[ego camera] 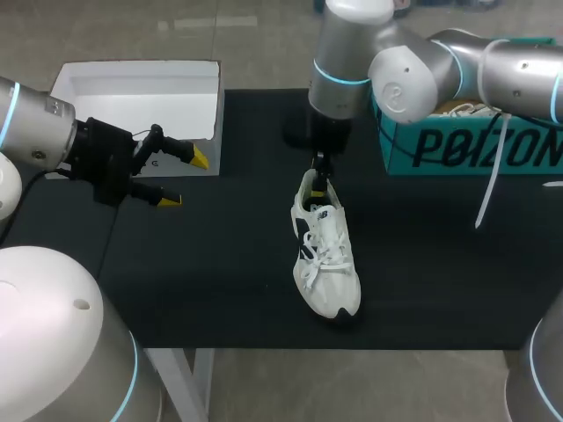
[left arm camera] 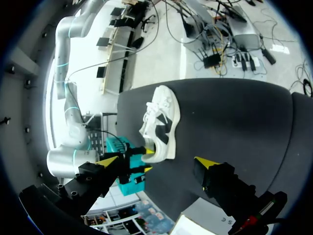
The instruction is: Take the shoe out of the shoebox, open the shoe tongue, remove and reinsert the insole, then place the shoe into the shoebox
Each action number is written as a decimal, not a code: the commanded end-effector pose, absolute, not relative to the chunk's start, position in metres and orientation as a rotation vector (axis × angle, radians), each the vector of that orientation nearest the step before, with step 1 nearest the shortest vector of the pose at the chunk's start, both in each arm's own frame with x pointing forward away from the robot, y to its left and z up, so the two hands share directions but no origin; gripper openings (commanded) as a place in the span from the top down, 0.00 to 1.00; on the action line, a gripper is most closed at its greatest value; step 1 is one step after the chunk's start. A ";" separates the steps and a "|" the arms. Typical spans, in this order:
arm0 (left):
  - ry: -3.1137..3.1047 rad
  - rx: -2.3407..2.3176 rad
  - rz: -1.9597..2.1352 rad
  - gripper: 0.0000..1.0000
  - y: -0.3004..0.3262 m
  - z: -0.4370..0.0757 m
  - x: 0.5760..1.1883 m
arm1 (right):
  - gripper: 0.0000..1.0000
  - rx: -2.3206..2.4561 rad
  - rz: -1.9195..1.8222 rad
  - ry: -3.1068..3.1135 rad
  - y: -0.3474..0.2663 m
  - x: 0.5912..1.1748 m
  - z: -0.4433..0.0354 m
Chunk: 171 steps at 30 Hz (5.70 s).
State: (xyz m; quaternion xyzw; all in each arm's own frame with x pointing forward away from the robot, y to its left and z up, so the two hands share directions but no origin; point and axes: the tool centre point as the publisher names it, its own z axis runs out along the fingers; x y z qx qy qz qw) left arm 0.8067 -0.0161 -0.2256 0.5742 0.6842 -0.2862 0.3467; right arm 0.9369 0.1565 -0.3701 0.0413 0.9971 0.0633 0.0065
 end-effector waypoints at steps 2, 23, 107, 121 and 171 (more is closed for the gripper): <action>1.778 1.492 -0.739 0.00 -0.016 -0.225 0.806 | 0.73 0.136 0.189 3.120 0.156 0.936 -0.370; 1.778 1.492 -0.739 0.00 -0.016 -0.225 0.806 | 1.00 0.272 0.161 2.993 0.153 0.906 -0.329; 1.778 1.492 -0.739 0.00 -0.016 -0.225 0.806 | 1.00 1.996 0.121 2.049 -0.126 1.069 -0.140; 1.778 1.492 -0.739 0.00 -0.016 -0.225 0.806 | 1.00 1.996 0.121 2.049 -0.126 1.069 -0.140; 1.778 1.492 -0.739 0.00 -0.016 -0.225 0.806 | 1.00 2.511 0.068 1.285 -0.320 1.190 -0.235</action>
